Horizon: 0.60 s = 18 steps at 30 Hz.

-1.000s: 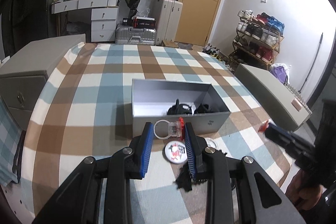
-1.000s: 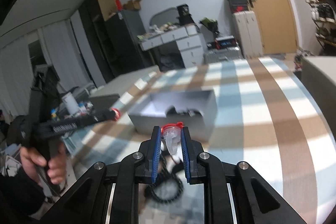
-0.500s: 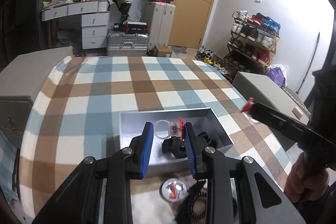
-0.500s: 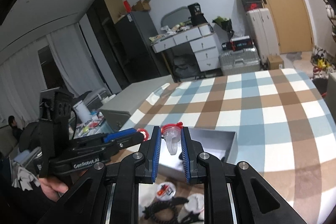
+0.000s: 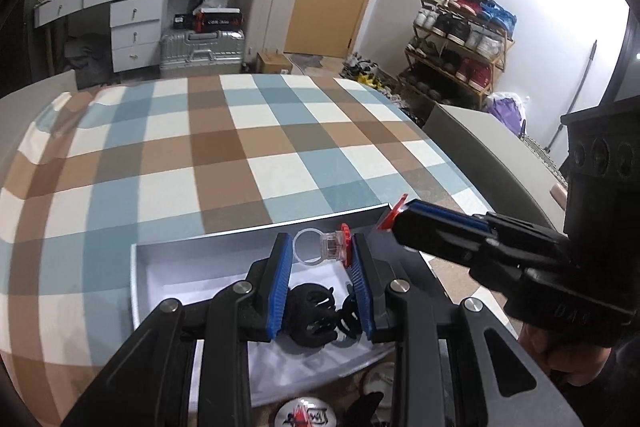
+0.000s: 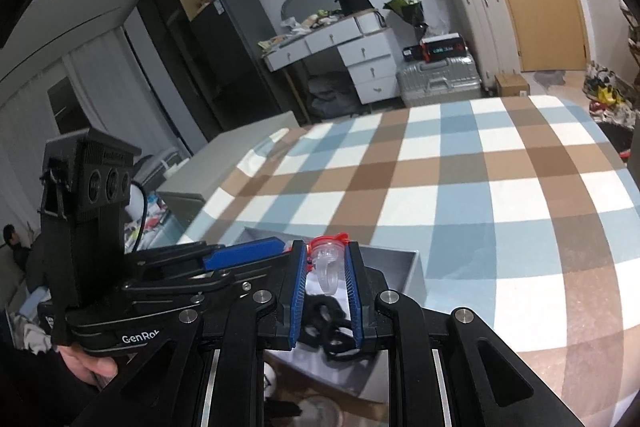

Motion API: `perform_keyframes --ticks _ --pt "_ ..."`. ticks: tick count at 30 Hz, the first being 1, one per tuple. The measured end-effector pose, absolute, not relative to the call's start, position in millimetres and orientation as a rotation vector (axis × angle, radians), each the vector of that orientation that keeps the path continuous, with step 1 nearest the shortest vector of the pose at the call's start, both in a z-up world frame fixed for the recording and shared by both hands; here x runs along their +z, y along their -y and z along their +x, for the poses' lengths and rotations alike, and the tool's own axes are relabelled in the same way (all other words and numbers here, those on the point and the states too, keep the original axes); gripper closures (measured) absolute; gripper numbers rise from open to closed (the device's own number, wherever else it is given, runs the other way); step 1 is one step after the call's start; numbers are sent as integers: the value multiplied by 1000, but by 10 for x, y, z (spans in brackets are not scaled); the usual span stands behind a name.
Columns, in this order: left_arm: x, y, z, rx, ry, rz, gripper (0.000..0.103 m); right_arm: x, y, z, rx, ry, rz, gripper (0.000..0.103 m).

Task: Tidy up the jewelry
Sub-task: 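Carry the vial and ring into the grey box and open both tools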

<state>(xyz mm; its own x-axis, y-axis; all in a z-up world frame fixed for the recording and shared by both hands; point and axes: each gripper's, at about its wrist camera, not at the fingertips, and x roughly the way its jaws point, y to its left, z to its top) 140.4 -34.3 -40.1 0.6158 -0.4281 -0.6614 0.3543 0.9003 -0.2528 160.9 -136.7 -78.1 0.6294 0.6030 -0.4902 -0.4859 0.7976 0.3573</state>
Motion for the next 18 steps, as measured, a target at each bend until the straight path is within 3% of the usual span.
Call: perform_keyframes --ticks 18 --pt "-503 397 1578 -548 -837 -149 79 -934 1409 1759 589 -687 209 81"
